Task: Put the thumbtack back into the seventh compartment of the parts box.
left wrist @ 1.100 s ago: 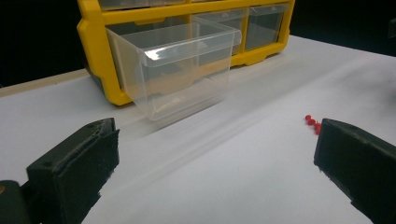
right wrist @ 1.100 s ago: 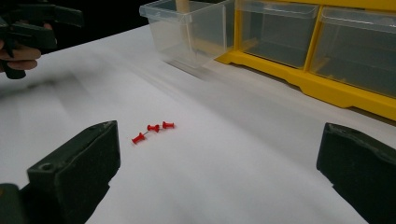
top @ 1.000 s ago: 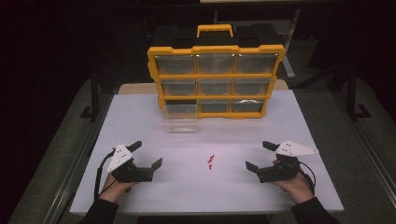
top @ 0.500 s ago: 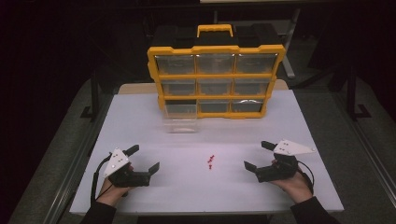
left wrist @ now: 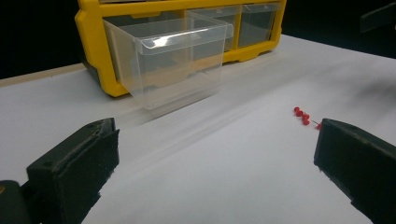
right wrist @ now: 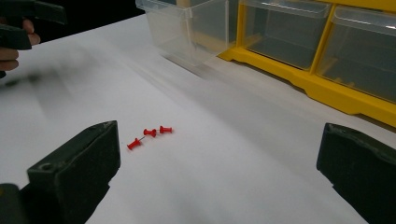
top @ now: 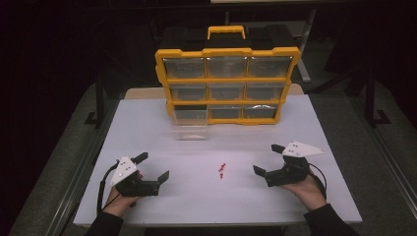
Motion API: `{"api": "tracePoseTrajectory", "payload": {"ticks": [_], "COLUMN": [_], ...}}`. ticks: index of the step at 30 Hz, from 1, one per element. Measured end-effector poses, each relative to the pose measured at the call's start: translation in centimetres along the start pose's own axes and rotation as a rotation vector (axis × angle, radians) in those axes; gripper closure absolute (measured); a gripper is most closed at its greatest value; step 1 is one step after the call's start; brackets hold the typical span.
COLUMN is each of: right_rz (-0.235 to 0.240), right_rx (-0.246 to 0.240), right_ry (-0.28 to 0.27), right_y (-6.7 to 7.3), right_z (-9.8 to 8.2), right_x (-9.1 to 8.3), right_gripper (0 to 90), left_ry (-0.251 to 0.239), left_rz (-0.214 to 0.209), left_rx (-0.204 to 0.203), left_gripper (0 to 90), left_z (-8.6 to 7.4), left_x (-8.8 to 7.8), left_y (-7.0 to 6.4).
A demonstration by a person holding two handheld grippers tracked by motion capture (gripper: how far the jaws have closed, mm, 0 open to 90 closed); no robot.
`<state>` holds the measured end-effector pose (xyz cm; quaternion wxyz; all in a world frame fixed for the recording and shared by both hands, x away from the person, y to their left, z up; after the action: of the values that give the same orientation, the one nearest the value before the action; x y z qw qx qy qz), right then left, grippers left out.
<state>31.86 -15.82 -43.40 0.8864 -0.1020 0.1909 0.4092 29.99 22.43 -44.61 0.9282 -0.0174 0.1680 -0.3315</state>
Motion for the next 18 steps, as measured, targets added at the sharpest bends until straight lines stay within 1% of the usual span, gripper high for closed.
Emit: {"api": "tracePoseTrajectory", "payload": {"ticks": [1,3,4,5,8,15,18], "right_rz": [0.003,0.017,0.023,0.027,0.038,0.046,0.050], "right_rx": [-0.004,-0.008,-0.007,-0.010,-0.008,-0.010,-0.022], "right_ry": [0.004,0.015,0.018,0.020,0.035,0.051,0.064], "right_y": [0.0,0.1,0.1,0.2,0.2,0.1,0.1], "right_z": [0.0,0.2,0.3,0.4,0.5,0.9,0.9], "right_x": [0.1,0.3,0.3,0.5,0.8,1.3,1.5], "right_gripper": [0.0,1.3,2.0,2.0,2.1,3.8,5.5], "left_ry": [0.002,0.004,0.005,0.004,-0.002,0.002,0.000], "left_rz": [-0.002,-0.002,-0.005,-0.005,-0.004,0.004,-0.001], "left_rx": [0.005,-0.005,0.008,-0.001,-0.010,-0.008,-0.007], "left_gripper": [0.0,0.0,0.0,0.0,0.0,0.0,0.0], "left_z": [0.0,0.0,0.0,0.0,0.0,-0.1,0.0], "left_x": [0.0,0.1,0.2,0.2,0.2,0.2,0.3], "left_y": [0.0,-0.1,-0.1,-0.1,-0.2,-0.1,-0.2]}}
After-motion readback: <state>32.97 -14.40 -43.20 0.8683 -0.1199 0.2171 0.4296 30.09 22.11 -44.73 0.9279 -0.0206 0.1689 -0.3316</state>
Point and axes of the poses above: each handheld gripper's, and its own axes: x roughly forward along the jaws, z roughly out of its top, y roughly to its left, the point moved 6 cm from there along x, roughly forward along the jaws, and after that the axes turned 8 degrees about -x, right-handed, at the moved point
